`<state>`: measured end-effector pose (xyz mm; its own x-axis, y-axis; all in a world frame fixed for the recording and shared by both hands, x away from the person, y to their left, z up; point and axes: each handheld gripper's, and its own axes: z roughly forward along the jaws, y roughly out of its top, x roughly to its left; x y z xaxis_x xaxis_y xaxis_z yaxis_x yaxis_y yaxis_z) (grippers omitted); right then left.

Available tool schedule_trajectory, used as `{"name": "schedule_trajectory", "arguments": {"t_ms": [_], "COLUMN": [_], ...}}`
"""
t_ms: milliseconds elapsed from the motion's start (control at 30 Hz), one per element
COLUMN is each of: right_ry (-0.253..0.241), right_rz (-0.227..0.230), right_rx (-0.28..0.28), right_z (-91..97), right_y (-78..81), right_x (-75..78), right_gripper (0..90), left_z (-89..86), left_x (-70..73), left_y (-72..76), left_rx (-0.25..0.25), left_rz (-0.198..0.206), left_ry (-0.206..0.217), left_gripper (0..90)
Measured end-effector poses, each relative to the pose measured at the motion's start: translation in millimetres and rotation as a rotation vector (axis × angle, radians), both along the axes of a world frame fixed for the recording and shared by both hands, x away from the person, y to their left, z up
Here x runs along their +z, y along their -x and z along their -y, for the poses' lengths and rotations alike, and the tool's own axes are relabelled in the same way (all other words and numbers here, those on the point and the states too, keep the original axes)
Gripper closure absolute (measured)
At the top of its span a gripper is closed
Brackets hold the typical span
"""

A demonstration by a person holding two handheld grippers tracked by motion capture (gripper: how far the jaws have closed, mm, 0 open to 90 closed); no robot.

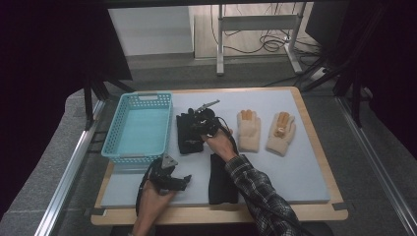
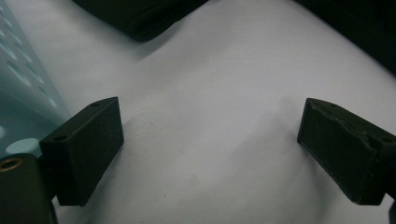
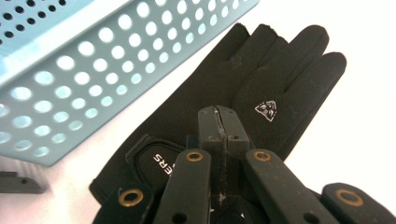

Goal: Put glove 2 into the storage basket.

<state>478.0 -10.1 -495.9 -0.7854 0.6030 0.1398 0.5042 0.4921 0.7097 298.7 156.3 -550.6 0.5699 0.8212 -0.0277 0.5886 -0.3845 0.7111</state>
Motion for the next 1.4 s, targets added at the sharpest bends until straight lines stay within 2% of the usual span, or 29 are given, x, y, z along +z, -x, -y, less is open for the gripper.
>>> {"name": "schedule_trajectory", "arguments": {"t_ms": [100, 133, 167, 200, 233, 267, 367, 400, 433, 467, 500, 533, 567, 600, 633, 667, 700, 767, 967, 1100, 1200, 1400], "right_ry": [0.019, 0.025, 0.025, 0.027, 0.036, 0.039, 0.033, 0.016, 0.048, 0.048, 0.094, 0.1, 0.099, 0.099, 0.084, 0.084, 0.068, 0.058, 0.081, 0.047, 0.042, 0.005], "right_rz": [0.01, -0.004, -0.004, -0.004, 0.002, 0.001, -0.009, -0.003, 0.027, 0.027, 0.033, 0.029, 0.025, 0.025, 0.014, 0.014, -0.004, -0.013, 0.006, -0.009, -0.009, 0.004], "right_rx": [0.004, 0.013, 0.013, 0.007, -0.004, -0.021, -0.032, -0.029, -0.016, -0.016, -0.022, -0.027, -0.032, -0.032, -0.052, -0.052, -0.055, -0.059, -0.065, -0.072, -0.074, -0.071], "right_z": [-1.4, -5.2, -5.2, -7.6, -10.3, -14.0, -16.2, -16.2, -18.6, -18.6, -23.5, -24.9, -26.1, -26.1, -26.5, -26.5, -25.0, -23.8, -26.4, -21.3, -19.6, -13.2], "right_y": [0.3, -1.8, -1.8, -3.1, -4.5, -8.9, -13.6, -14.7, -14.5, -14.5, -13.8, -13.7, -13.2, -13.2, -12.2, -12.2, -12.8, -13.1, -9.7, -9.2, -8.5, -3.7], "right_x": [0.4, -6.1, -6.1, -10.5, -15.3, -25.3, -33.8, -36.0, -36.6, -36.6, -34.3, -33.7, -33.7, -33.7, -34.5, -34.5, -34.4, -34.2, -30.6, -28.2, -25.2, -9.8], "right_gripper": [88.9, 81.8, 81.8, 71.3, 64.8, 52.7, 46.1, 46.0, 49.7, 49.7, 55.2, 59.8, 65.6, 65.6, 74.9, 74.9, 81.0, 84.2, 87.1, 87.2, 87.2, 87.2], "left_z": [0.1, 0.1, 0.1, 0.1, 0.0, 0.0, 0.0, 0.0, -0.1, -0.1, -0.1, -0.1, 0.0, 0.0, 0.0, 0.0, -0.1, 0.1, 0.1, 0.0, 0.1, 0.1], "left_x": [0.0, 0.1, 0.1, 0.1, 0.0, 0.1, 0.1, 0.1, 0.1, 0.1, 0.0, 0.0, 0.0, 0.0, 0.0, 0.0, 0.0, 0.0, 0.1, 0.1, 0.1, 0.1], "left_y": [0.1, 0.3, 0.3, 0.2, 0.2, 0.3, 0.4, 0.3, 0.1, 0.1, 0.1, 0.1, 0.1, 0.1, 0.1, 0.1, 0.0, 0.2, 0.3, 0.3, 0.4, 0.4], "left_rx": [0.0, 0.0, 0.0, 0.001, 0.0, 0.0, -0.001, -0.001, -0.001, -0.001, -0.001, -0.001, -0.001, -0.001, -0.002, -0.001, -0.002, -0.001, -0.002, -0.002, -0.002, -0.002], "left_rz": [0.001, 0.003, 0.003, 0.001, 0.001, 0.003, 0.004, 0.003, 0.001, 0.001, 0.001, 0.001, 0.001, 0.001, 0.001, 0.001, 0.0, 0.002, 0.003, 0.003, 0.003, 0.004], "left_ry": [-0.001, -0.003, -0.003, -0.001, -0.001, -0.003, -0.003, -0.002, 0.0, 0.0, 0.0, -0.001, -0.001, -0.001, -0.001, -0.001, 0.0, -0.002, -0.003, -0.003, -0.003, -0.004], "left_gripper": [7.3, 7.3, 7.3, 7.3, 7.3, 7.3, 7.4, 7.5, 7.5, 7.5, 7.5, 7.5, 7.4, 7.5, 7.4, 7.4, 7.4, 7.5, 7.5, 7.5, 7.5, 7.5]}}
